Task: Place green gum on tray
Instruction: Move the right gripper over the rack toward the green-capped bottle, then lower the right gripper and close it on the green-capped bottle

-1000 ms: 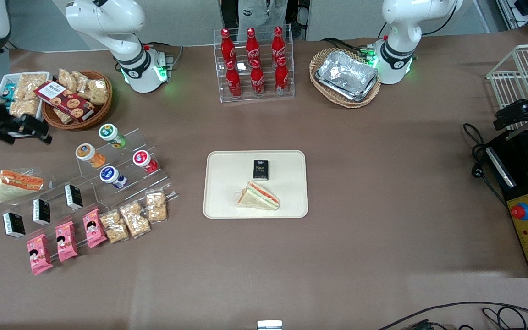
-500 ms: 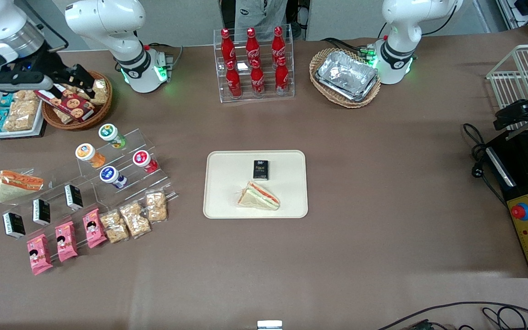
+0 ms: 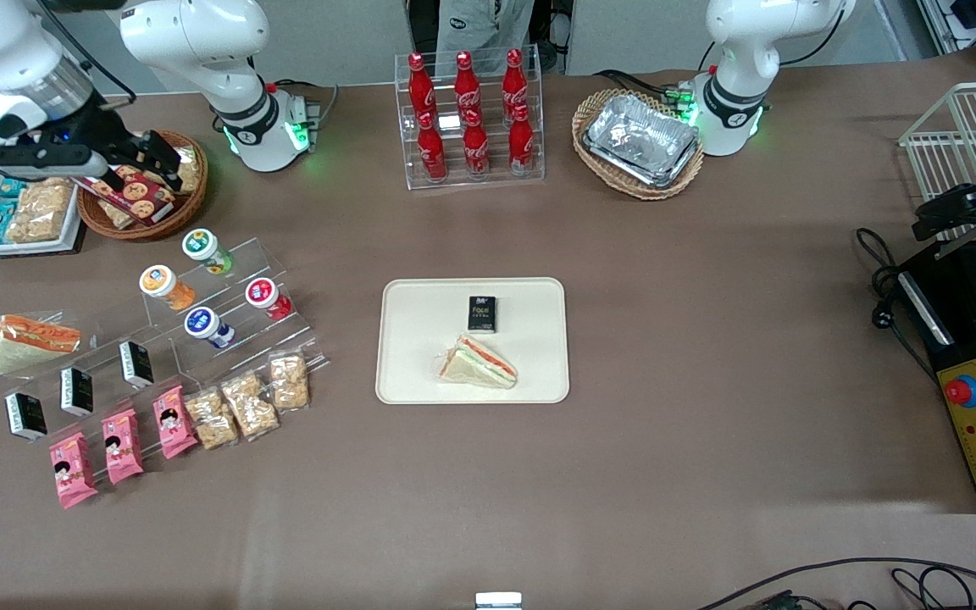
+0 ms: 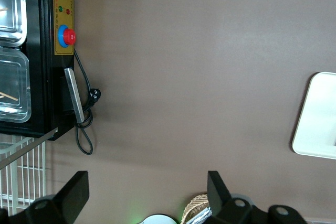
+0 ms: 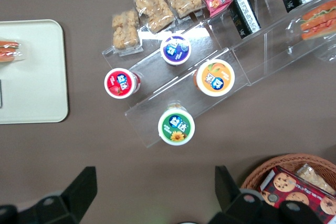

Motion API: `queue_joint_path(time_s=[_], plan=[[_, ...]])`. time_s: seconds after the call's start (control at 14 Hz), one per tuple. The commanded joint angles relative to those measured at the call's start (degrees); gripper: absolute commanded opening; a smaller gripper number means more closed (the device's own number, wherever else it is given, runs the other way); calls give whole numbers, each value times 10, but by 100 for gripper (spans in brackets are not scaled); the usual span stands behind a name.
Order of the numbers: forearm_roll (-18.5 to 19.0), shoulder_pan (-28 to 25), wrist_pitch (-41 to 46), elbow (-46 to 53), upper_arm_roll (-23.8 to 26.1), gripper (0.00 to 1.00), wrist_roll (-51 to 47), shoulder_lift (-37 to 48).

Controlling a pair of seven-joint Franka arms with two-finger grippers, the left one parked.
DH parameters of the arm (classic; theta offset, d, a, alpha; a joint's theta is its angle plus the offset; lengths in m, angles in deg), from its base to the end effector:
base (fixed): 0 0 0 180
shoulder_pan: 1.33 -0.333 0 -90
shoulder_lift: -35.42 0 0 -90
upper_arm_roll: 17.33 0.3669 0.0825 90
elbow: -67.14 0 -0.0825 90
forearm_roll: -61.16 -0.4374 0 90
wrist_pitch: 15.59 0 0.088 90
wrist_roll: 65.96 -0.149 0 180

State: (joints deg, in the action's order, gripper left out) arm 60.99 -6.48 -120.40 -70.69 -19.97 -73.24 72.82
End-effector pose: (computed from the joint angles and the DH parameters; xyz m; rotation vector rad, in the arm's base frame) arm 0.3868 0.0153 0.5344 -3.0998 0.1171 -0.1130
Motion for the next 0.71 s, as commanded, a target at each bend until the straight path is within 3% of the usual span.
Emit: queue_joint_path(time_s=[0.0,0.5,0.64], plan=[[-1,11,-78,-73,-10,100,9,4],[2,20,-210,-158,-10,100,10,-31],[20,20,-233,-168,-10,100,10,-43]])
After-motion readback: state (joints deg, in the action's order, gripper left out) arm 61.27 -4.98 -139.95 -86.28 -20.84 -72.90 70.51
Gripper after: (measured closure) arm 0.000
